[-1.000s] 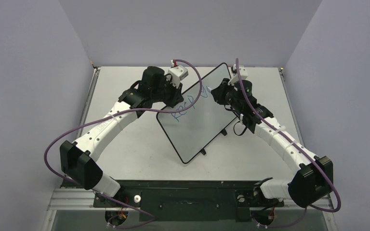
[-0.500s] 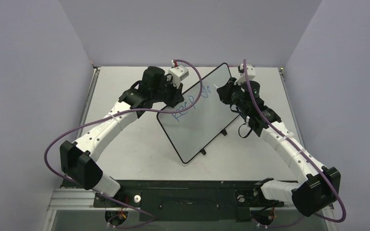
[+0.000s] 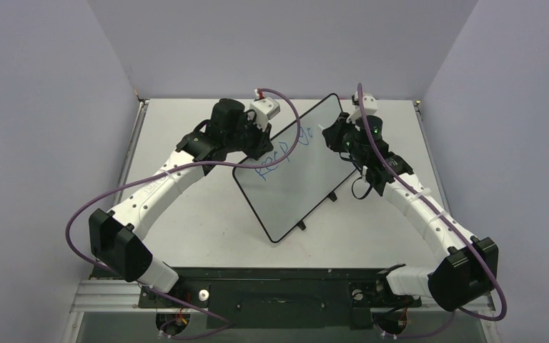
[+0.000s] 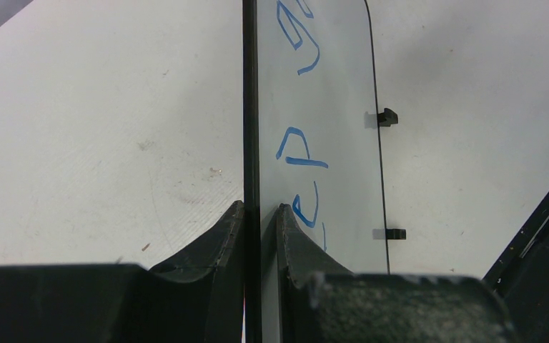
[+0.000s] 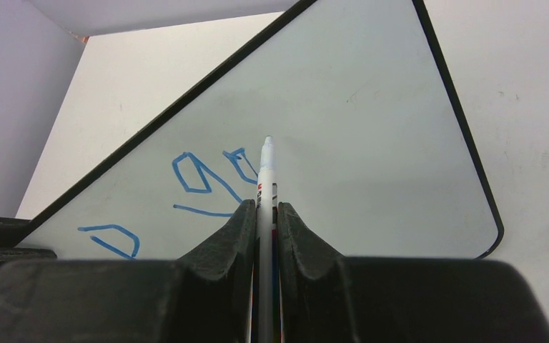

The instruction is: Write a sentence on the whiteboard

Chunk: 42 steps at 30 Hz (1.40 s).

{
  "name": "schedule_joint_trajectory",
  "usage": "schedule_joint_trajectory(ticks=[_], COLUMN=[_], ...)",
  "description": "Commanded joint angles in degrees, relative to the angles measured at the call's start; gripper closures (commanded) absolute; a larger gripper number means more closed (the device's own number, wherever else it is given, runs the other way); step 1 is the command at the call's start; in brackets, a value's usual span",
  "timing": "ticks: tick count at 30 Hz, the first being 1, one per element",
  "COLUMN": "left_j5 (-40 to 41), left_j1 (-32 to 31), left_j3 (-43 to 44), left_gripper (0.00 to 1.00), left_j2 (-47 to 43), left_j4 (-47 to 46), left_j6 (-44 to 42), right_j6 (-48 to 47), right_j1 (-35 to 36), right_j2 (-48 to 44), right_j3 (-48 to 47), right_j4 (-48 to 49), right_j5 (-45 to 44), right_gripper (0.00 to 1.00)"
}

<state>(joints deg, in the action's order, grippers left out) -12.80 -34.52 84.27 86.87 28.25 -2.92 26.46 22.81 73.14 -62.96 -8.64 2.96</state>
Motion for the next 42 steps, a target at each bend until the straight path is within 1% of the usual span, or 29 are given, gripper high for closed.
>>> schedule_joint_trajectory(ticks=[1, 10, 24, 36, 42], left_j5=[3.3, 3.3, 3.2, 3.5, 3.5], left_j1=[-0.6, -0.6, -0.6, -0.7, -0.8], left_j3=[0.1, 0.0, 0.1, 0.2, 0.3], left_gripper=[1.00, 1.00, 1.00, 1.00, 1.00], left_j2=[0.0, 0.1, 0.1, 0.2, 0.2], left_j4=[2.1, 2.0, 2.1, 2.1, 2.1], left_j6=[-5.7, -5.7, -5.7, -5.6, -5.6], right_j6=[0.4, 0.2, 1.1, 0.7, 0.3], right_j1=[-0.6, -0.6, 0.1, 1.9, 1.8], right_j2=[0.9, 2.9, 4.7, 3.5, 2.6], right_j3=[-3.3, -4.1, -4.3, 0.1, 1.9], right_j4=[2.0, 2.2, 2.7, 2.3, 1.7], right_j5=[0.0, -0.5, 4.0, 3.8, 2.1], right_gripper=[1.00, 1.00, 1.00, 1.00, 1.00])
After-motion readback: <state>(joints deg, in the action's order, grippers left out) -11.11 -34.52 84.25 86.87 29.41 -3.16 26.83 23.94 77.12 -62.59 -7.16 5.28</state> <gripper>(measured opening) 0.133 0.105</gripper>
